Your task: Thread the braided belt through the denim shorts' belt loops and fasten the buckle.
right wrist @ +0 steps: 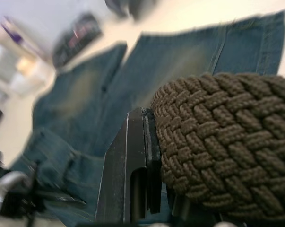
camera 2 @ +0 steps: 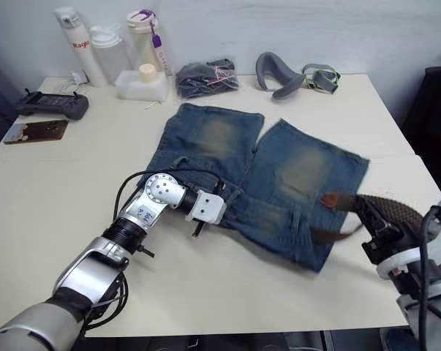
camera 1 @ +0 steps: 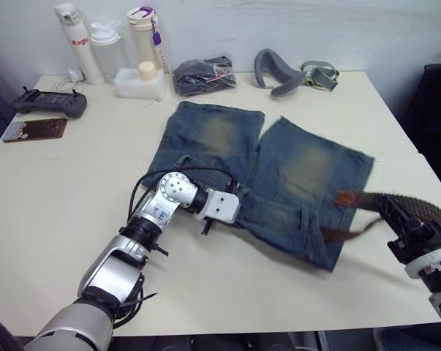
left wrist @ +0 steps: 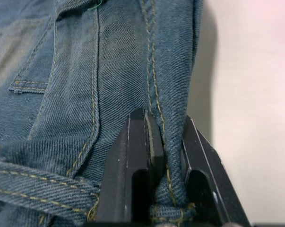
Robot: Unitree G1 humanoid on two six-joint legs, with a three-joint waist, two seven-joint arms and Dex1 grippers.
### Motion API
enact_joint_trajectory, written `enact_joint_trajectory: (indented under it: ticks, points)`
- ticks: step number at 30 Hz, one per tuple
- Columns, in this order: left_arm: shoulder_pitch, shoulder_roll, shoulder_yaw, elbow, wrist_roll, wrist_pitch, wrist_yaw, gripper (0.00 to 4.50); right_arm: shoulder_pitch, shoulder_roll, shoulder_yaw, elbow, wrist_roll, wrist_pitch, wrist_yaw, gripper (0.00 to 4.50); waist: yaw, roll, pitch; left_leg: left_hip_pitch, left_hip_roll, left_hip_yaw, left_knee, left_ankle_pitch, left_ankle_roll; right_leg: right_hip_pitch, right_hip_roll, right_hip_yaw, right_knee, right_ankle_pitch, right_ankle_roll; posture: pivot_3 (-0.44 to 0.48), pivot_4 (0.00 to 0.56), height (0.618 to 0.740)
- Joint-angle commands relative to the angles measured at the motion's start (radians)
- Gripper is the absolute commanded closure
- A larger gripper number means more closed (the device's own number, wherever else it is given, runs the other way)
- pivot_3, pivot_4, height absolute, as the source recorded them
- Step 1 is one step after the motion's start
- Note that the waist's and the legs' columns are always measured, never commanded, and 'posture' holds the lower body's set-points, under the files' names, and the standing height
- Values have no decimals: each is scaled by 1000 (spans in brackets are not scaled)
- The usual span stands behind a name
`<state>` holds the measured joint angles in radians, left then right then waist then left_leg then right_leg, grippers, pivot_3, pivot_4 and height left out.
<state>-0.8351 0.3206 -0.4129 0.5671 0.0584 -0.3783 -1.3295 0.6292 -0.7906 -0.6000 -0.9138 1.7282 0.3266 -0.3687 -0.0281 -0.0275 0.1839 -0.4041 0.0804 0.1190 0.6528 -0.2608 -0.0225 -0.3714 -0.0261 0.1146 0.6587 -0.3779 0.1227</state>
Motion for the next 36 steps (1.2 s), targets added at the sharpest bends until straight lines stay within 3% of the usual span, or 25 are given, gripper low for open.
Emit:
enact_joint_trajectory:
  ticks: [1,2,3,6,11,12,18,27,36]
  points:
    - [-8,-31,-28,-11,34,2,36,4493,30,-47,-46,-131,-37,29,-62,4500,-1,0,0,0,-1,-1,1,-1,1,0,0,1,0,0,1,0,150,740]
    - [-11,-31,-27,-10,28,32,22,4493,35,-61,-44,-132,3,31,-84,4500,-1,0,0,0,-1,-1,1,-1,2,0,-1,1,0,0,1,0,150,740]
    - [-12,-31,-25,-10,24,55,12,3517,37,-71,-43,-133,37,31,-99,4500,-1,0,0,0,-1,-2,1,-1,2,0,-1,1,0,1,1,0,150,740]
    - [-14,-3,3,-63,-60,207,-95,2313,34,-99,-57,-133,191,25,-133,4500,-2,0,0,0,-1,-2,0,-1,2,0,-1,1,-1,1,1,0,150,740]
    - [-73,70,76,-156,-218,511,-241,267,6,-122,-55,-126,242,3,-172,4500,-6,0,0,-1,1,-3,0,0,1,-1,1,0,1,0,1,0,150,740]
    - [-94,84,95,-167,-247,574,-249,65,-7,-118,-41,-126,243,-10,-171,4500,-6,0,0,-1,1,-3,0,0,1,-1,1,0,1,0,0,0,150,740]
    - [-158,90,183,-210,-349,787,-154,65,-30,-88,44,-100,242,3,-157,4500,-4,0,0,-1,1,-3,0,1,0,-2,1,0,1,0,1,0,150,740]
    - [-114,96,183,-297,-351,835,-110,65,11,-29,126,2,153,98,-42,4500,-4,0,0,-1,1,-2,1,2,-2,-2,0,0,1,0,0,0,150,740]
    - [-107,100,187,-315,-356,833,-106,65,5,-45,-38,74,215,134,45,4500,-2,0,0,-1,0,-2,1,2,-2,-2,0,0,1,0,0,0,150,740]
